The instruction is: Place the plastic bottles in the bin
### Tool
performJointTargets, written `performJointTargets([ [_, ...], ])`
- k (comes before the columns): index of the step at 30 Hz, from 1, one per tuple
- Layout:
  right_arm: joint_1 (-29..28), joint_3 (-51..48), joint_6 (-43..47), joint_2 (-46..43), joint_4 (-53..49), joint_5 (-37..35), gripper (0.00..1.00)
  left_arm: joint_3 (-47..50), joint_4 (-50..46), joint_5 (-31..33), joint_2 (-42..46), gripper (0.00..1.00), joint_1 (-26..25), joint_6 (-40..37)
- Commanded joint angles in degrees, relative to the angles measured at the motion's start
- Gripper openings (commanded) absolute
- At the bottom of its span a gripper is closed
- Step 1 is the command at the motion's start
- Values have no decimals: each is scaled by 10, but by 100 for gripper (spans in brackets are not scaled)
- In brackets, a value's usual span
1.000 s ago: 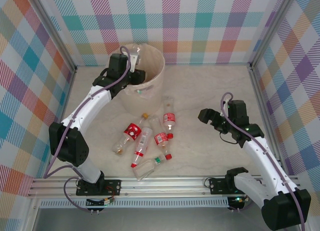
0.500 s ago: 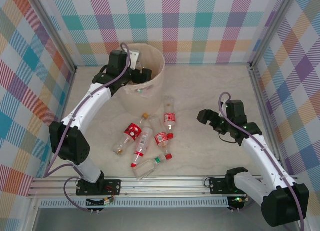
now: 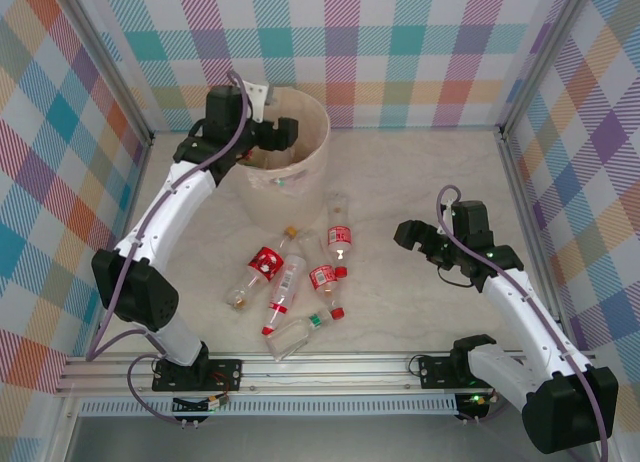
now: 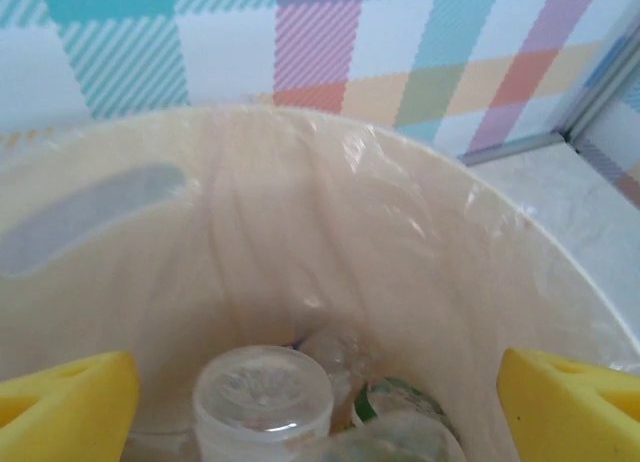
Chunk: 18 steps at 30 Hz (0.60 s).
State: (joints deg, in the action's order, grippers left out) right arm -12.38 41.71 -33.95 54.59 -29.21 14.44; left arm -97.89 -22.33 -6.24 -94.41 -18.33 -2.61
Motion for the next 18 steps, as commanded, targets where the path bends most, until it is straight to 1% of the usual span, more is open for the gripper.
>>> performJointTargets([
  [1, 1, -8, 7, 3, 6, 10, 92, -28, 8, 10, 23, 92, 12, 2],
  [4, 1, -9, 6, 4, 7, 10, 92, -29, 7, 9, 20, 92, 13, 5],
  [5, 1, -10, 6, 3, 7, 9, 92, -27, 7, 9, 19, 90, 13, 7],
  [8, 1, -12, 6, 3, 7, 9, 92, -7, 2, 2, 17, 80, 13, 24],
  [12, 1, -13, 6, -1, 6, 5, 92, 81, 29, -37, 39, 69, 12, 47],
  [15, 2, -12, 6, 4, 8, 7, 92, 122, 36, -46, 47, 68, 9, 47],
  [18, 1, -10, 6, 12, 13, 14, 92, 134, 36, -45, 50, 69, 9, 47],
])
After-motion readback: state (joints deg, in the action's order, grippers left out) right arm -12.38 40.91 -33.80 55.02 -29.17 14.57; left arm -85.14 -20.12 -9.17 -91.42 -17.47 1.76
